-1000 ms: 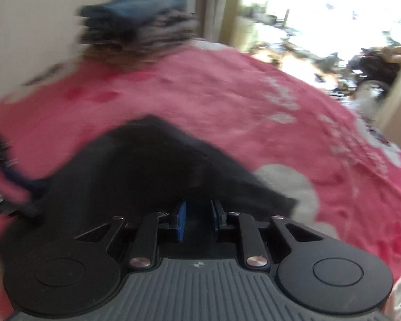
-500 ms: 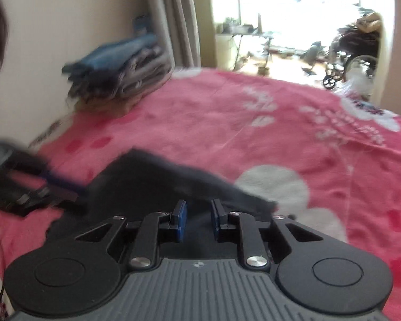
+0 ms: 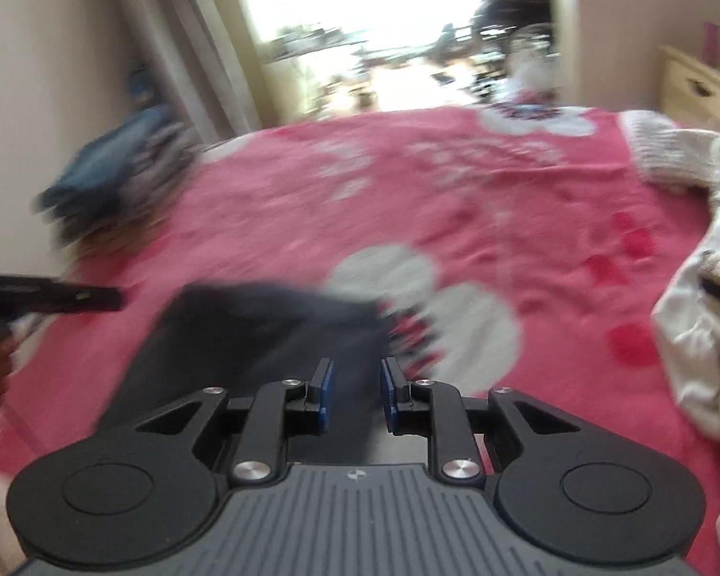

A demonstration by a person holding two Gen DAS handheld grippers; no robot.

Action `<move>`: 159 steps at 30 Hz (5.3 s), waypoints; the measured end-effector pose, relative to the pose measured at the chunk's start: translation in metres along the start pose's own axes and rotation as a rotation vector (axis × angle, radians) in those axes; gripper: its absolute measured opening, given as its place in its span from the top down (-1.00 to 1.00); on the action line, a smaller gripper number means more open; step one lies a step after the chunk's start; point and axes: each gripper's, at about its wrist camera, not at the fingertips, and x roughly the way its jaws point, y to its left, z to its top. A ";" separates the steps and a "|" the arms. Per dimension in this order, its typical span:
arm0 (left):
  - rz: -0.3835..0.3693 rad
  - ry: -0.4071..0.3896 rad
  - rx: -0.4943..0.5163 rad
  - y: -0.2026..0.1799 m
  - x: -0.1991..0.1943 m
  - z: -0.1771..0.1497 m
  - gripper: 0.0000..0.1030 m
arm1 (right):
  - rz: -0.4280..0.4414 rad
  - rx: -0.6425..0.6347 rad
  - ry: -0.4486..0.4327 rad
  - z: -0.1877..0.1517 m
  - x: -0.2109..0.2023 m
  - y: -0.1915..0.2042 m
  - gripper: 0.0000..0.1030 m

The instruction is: Fold clothes

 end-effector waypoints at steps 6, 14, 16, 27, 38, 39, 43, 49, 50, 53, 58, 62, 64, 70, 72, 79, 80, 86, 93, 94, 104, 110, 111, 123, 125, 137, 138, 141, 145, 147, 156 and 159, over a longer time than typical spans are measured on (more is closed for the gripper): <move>-0.108 0.216 0.038 -0.023 -0.015 -0.079 0.37 | 0.165 -0.037 0.158 -0.046 0.003 0.047 0.55; -0.055 0.320 0.084 -0.024 0.007 -0.123 0.45 | 0.087 0.097 0.263 -0.080 0.023 0.013 0.61; -0.053 0.322 0.078 -0.020 0.006 -0.124 0.46 | 0.040 0.155 0.247 -0.082 0.011 -0.001 0.60; -0.041 0.307 0.034 -0.003 -0.015 -0.126 0.35 | -0.020 0.311 0.304 -0.103 0.001 -0.020 0.36; -0.007 0.135 0.000 0.011 -0.008 -0.062 -0.46 | 0.112 0.583 0.123 -0.085 -0.011 -0.071 -0.06; -0.006 0.122 -0.001 0.012 0.001 -0.055 -0.52 | 0.123 0.590 0.118 -0.080 0.000 -0.073 -0.06; -0.014 0.116 -0.037 0.029 0.034 -0.029 -0.55 | 0.173 0.625 0.111 -0.064 0.044 -0.087 -0.08; -0.152 0.141 -0.055 0.047 0.072 -0.003 -0.70 | 0.335 0.656 0.105 -0.038 0.096 -0.111 -0.14; -0.177 0.145 -0.055 0.049 0.078 0.001 -0.74 | 0.361 0.662 0.105 -0.033 0.102 -0.115 -0.14; -0.241 0.149 -0.059 0.052 0.094 0.011 -0.77 | 0.433 0.638 0.124 -0.018 0.124 -0.118 -0.14; -0.301 0.143 -0.061 0.051 0.113 0.023 -0.64 | 0.533 0.577 0.153 0.001 0.150 -0.115 -0.12; -0.315 0.140 -0.079 0.051 0.120 0.026 -0.33 | 0.579 0.539 0.163 0.011 0.166 -0.106 0.12; -0.306 0.138 -0.087 0.050 0.121 0.026 -0.17 | 0.582 0.518 0.166 0.012 0.168 -0.099 0.39; -0.311 0.097 -0.094 0.042 0.107 0.027 0.50 | 0.563 0.498 0.084 0.018 0.147 -0.081 0.64; -0.315 0.075 -0.085 0.035 0.098 0.028 0.55 | 0.554 0.483 0.056 0.021 0.133 -0.075 0.66; -0.354 -0.047 -0.041 0.000 0.031 0.024 0.61 | 0.532 0.419 -0.068 0.024 0.052 -0.040 0.67; -0.357 -0.068 -0.028 -0.006 0.018 0.021 0.61 | 0.529 0.404 -0.089 0.023 0.037 -0.032 0.67; -0.358 -0.190 0.033 -0.030 -0.060 0.006 0.63 | 0.530 0.314 -0.194 0.023 -0.031 0.024 0.67; -0.290 -0.347 0.078 -0.028 -0.141 0.021 0.64 | 0.596 0.219 -0.287 0.056 -0.057 0.094 0.67; -0.272 -0.371 0.085 -0.025 -0.153 0.027 0.64 | 0.609 0.209 -0.297 0.065 -0.056 0.105 0.67; -0.108 -0.567 0.108 0.037 -0.253 0.109 0.65 | 0.765 0.137 -0.377 0.180 -0.008 0.237 0.67; -0.010 -0.623 0.118 0.085 -0.275 0.158 0.65 | 0.805 0.135 -0.359 0.234 0.051 0.299 0.67; 0.000 -0.628 0.114 0.093 -0.274 0.165 0.65 | 0.811 0.146 -0.352 0.241 0.063 0.305 0.67; 0.021 -0.526 0.010 0.188 -0.215 0.222 0.64 | 0.814 0.282 -0.252 0.283 0.194 0.306 0.67; 0.020 -0.512 -0.001 0.197 -0.207 0.229 0.64 | 0.803 0.295 -0.243 0.291 0.210 0.304 0.67; 0.020 -0.436 -0.050 0.243 -0.163 0.279 0.64 | 0.769 0.331 -0.172 0.335 0.293 0.270 0.67; 0.025 -0.425 -0.056 0.249 -0.156 0.280 0.64 | 0.766 0.338 -0.158 0.338 0.302 0.267 0.67; 0.045 -0.396 -0.074 0.267 -0.140 0.282 0.64 | 0.745 0.343 -0.129 0.341 0.325 0.263 0.67; 0.065 -0.369 -0.100 0.284 -0.127 0.283 0.64 | 0.718 0.339 -0.096 0.343 0.354 0.260 0.67; 0.066 -0.365 -0.118 0.289 -0.125 0.284 0.64 | 0.712 0.345 -0.091 0.342 0.363 0.258 0.67; 0.031 -0.323 -0.284 0.312 -0.124 0.290 0.12 | 0.710 0.480 -0.050 0.333 0.399 0.227 0.36; 0.052 -0.356 -0.320 0.314 -0.142 0.290 -0.02 | 0.720 0.591 -0.111 0.328 0.391 0.203 0.10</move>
